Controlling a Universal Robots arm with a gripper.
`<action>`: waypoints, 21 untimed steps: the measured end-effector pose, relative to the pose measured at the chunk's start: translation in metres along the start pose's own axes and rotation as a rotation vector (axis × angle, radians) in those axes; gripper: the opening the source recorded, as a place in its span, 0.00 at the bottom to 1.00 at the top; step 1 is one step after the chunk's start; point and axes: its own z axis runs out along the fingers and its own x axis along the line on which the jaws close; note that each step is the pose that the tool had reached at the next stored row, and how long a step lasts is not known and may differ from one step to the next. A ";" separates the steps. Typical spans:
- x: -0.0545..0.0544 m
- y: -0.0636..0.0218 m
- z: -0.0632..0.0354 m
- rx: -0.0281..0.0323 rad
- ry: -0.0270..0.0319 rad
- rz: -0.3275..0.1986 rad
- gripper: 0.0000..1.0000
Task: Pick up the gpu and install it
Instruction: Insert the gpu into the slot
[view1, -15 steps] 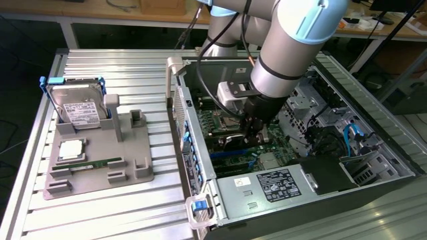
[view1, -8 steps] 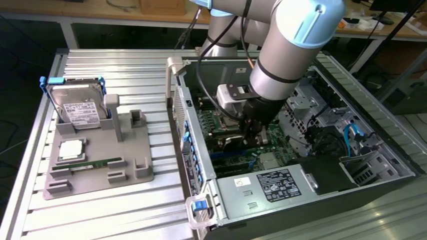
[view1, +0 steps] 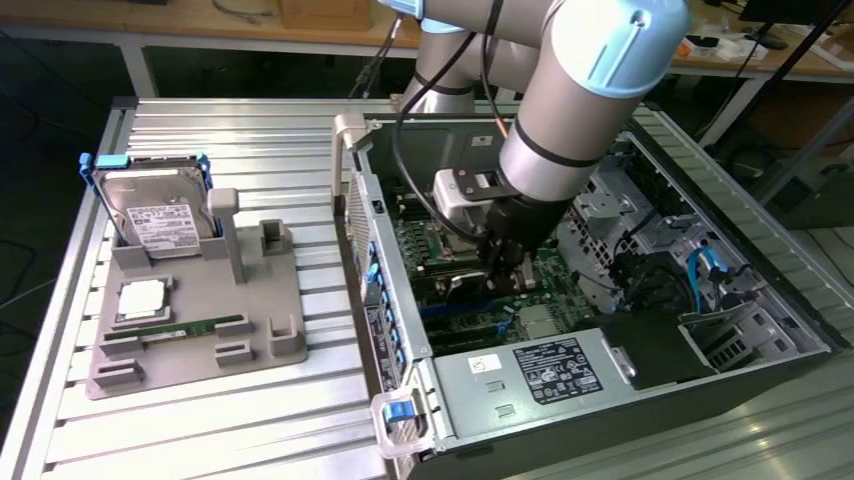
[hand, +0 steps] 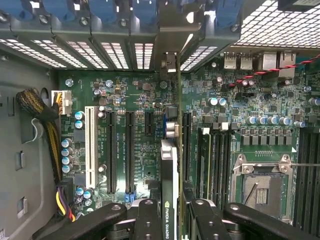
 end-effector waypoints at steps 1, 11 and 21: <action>0.000 0.0000 0.0000 0.0000 -0.0001 0.000 0.27; 0.003 0.0001 -0.0002 0.0000 0.0001 0.000 0.27; 0.003 0.0001 0.0036 -0.0003 0.0005 0.000 0.27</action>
